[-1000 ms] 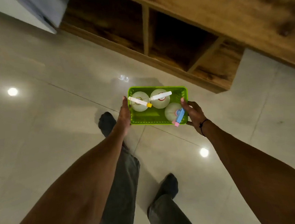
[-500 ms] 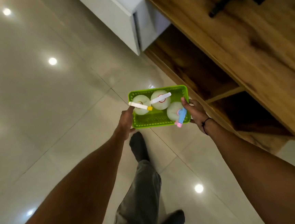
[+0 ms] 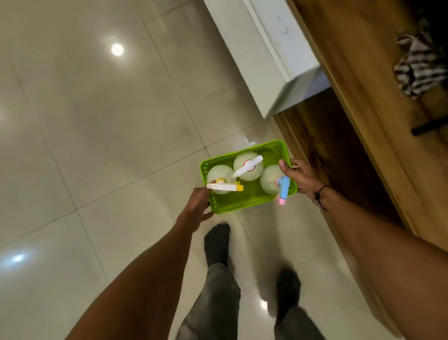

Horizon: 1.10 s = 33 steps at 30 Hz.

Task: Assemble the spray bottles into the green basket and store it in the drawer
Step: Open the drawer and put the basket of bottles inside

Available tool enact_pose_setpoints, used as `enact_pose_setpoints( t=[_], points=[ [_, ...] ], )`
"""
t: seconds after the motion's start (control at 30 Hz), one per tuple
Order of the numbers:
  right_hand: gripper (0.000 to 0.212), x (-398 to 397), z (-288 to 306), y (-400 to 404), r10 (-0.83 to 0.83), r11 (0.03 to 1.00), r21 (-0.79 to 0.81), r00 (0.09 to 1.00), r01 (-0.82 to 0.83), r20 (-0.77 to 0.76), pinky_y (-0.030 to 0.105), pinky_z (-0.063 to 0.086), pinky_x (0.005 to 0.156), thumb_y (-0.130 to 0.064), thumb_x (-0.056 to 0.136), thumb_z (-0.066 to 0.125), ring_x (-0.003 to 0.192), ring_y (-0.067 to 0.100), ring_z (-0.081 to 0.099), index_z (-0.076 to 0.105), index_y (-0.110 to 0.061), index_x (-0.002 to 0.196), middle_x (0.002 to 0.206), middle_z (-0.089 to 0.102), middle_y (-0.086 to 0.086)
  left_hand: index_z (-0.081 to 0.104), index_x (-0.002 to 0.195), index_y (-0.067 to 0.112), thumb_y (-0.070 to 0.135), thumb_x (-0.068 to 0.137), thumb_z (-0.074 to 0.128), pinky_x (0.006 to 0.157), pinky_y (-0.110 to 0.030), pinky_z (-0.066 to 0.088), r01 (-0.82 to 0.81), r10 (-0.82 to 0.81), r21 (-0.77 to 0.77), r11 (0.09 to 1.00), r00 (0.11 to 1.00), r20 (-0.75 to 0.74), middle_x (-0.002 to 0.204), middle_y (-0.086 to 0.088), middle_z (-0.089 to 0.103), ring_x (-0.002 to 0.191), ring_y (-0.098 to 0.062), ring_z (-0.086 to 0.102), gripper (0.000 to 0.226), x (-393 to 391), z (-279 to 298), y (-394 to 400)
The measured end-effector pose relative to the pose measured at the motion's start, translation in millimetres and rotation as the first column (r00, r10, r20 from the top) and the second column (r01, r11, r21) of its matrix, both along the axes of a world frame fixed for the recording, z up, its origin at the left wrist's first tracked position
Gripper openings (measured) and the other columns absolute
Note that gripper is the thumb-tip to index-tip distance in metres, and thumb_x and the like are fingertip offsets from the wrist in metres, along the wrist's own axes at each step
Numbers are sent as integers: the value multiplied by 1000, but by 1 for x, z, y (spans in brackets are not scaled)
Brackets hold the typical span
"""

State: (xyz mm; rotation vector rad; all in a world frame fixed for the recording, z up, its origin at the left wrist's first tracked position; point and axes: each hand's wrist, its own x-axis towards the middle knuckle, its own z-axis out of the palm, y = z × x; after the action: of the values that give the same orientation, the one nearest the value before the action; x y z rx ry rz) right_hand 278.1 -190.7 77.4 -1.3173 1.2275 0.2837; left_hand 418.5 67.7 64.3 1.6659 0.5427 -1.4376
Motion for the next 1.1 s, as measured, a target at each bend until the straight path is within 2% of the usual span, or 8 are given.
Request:
enact_pose_setpoints(
  t=[0.17, 0.23, 0.4, 0.67, 0.83, 0.93, 1.0, 1.1],
  points=[
    [71, 33, -13, -14, 85, 992, 95, 996, -84, -4, 66, 52, 101, -55, 80, 72, 100, 37, 74, 57, -6, 129, 102, 73, 20, 64, 135, 18, 50, 98, 64, 102, -42, 53, -99, 99, 41, 994, 995, -10, 141, -8, 66, 132, -24, 62, 49, 8, -24, -8],
    [86, 43, -27, -19, 137, 983, 127, 991, -135, -9, 70, 49, 101, -57, 71, 72, 114, 47, 68, 54, 0, 134, 120, 68, 33, 65, 136, 19, 48, 99, 64, 101, -41, 52, -148, 149, 62, 987, 989, -14, 141, -7, 67, 131, -22, 62, 47, 8, -39, -11],
    [91, 55, -73, -39, 272, 951, 158, 962, -265, -22, 63, 51, 104, -66, 67, 75, 124, 40, 65, 56, -8, 135, 134, 65, 22, 55, 149, 22, 66, 102, 43, 121, -49, 43, -307, 313, 91, 947, 948, -51, 147, -2, 60, 139, -22, 55, 65, -5, -76, -15],
    [96, 63, -130, -63, 355, 925, 160, 934, -345, -42, 60, 52, 105, -70, 63, 75, 122, 38, 67, 55, -8, 133, 134, 65, 22, 65, 106, 34, 82, 98, 27, 122, -47, 40, -468, 473, 92, 879, 880, -47, 121, 4, 67, 125, -17, 59, 62, -32, -130, -34],
    [96, 64, -160, -71, 361, 923, 158, 931, -350, -47, 62, 52, 104, -68, 63, 76, 122, 39, 66, 56, -5, 132, 133, 65, 22, 66, 118, 33, 81, 99, 24, 125, -47, 37, -472, 475, 77, 878, 880, -25, 133, 3, 64, 133, -17, 56, 66, -38, -142, -45],
    [98, 61, -169, -70, 366, 919, 168, 930, -356, -38, 60, 52, 105, -68, 63, 76, 123, 41, 65, 56, -4, 133, 134, 64, 23, 54, 149, 27, 78, 101, 20, 108, -34, 50, -493, 497, 86, 866, 867, -26, 134, 3, 65, 118, -11, 63, 78, -41, -145, -50],
    [101, 60, -172, -69, 345, 927, 166, 938, -335, -34, 62, 52, 104, -68, 60, 79, 121, 40, 66, 54, -2, 132, 131, 66, 24, 50, 154, 24, 76, 103, 19, 83, -24, 52, -513, 516, 68, 856, 857, -22, 122, 6, 64, 98, -4, 64, 80, -40, -147, -53],
    [103, 60, -173, -71, 356, 921, 192, 933, -340, -58, 63, 53, 101, -70, 54, 82, 119, 39, 68, 54, -3, 128, 125, 69, 24, 54, 151, 22, 75, 104, 16, 78, -23, 54, -532, 533, 65, 844, 846, 0, 126, -1, 59, 92, -3, 68, 81, -40, -144, -58]
  ],
)
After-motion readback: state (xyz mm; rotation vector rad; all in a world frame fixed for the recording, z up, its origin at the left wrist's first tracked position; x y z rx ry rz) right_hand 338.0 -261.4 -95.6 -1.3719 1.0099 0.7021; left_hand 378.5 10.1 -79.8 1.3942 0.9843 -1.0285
